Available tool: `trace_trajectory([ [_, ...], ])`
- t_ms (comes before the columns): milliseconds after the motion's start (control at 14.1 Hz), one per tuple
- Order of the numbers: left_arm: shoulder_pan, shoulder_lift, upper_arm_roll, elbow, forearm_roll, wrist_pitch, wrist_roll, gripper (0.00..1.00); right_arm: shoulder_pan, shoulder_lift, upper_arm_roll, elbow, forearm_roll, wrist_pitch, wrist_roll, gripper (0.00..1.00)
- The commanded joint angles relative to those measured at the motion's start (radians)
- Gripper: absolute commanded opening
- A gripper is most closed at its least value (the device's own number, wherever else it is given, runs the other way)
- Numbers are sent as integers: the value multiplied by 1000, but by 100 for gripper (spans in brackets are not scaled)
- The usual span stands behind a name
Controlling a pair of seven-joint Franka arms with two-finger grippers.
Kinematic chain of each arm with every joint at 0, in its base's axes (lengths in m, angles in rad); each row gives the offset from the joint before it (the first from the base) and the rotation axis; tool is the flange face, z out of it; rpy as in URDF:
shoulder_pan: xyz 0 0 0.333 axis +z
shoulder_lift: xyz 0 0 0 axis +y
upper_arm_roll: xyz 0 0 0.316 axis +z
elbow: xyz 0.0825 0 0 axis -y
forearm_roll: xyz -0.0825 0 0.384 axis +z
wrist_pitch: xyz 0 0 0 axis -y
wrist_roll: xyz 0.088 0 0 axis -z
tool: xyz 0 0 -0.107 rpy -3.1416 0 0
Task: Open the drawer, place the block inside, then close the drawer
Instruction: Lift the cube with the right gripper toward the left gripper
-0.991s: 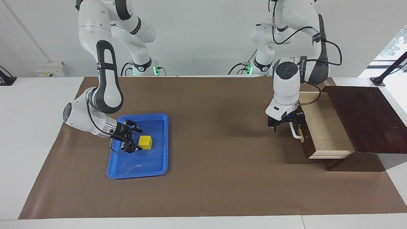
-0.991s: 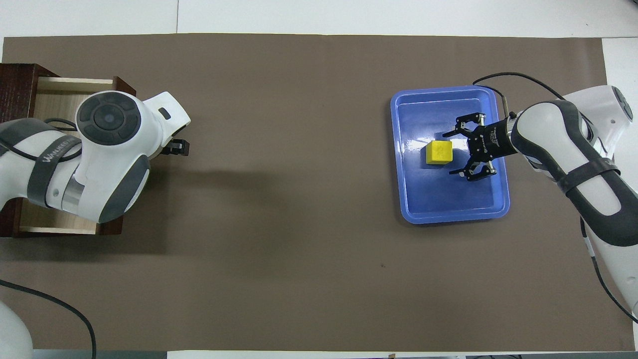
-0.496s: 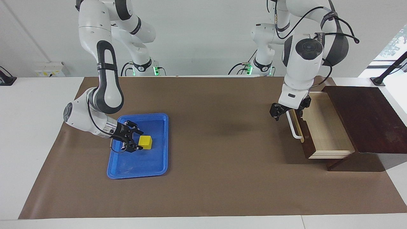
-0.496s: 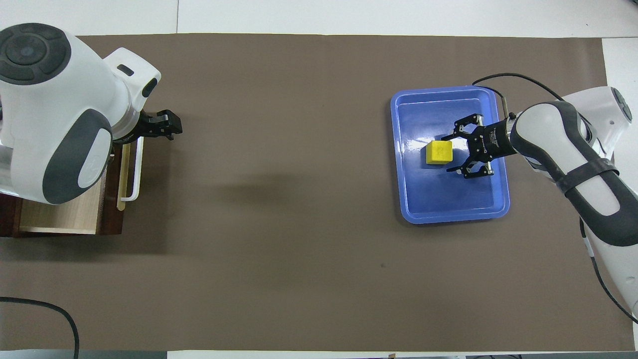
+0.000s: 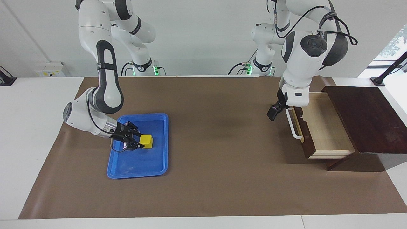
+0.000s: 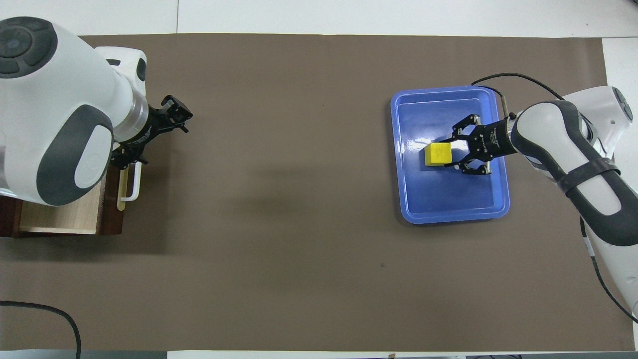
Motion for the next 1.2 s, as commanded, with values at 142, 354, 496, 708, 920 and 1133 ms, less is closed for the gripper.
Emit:
trace_trajectory([
  [142, -95, -38, 13, -35, -23, -14, -462, 100, 0, 8, 2, 112, 28, -65, -19, 0],
  [354, -106, -40, 13, -45, -75, 14, -661, 100, 25, 2, 4, 186, 23, -134, 5, 0],
  [496, -124, -32, 13, -43, -76, 50, -839, 100, 69, -4, 4, 242, 23, -169, 85, 0],
  [708, -153, -18, 13, -45, -78, 78, -990, 100, 160, -10, 8, 296, 25, -186, 188, 0],
  [920, -189, -21, 14, -65, -78, 107, -1010, 100, 264, -28, 10, 304, 35, -170, 260, 0],
  [1133, -253, 18, 16, -54, -78, 173, -1139, 100, 339, -28, 11, 324, 38, -125, 398, 0],
])
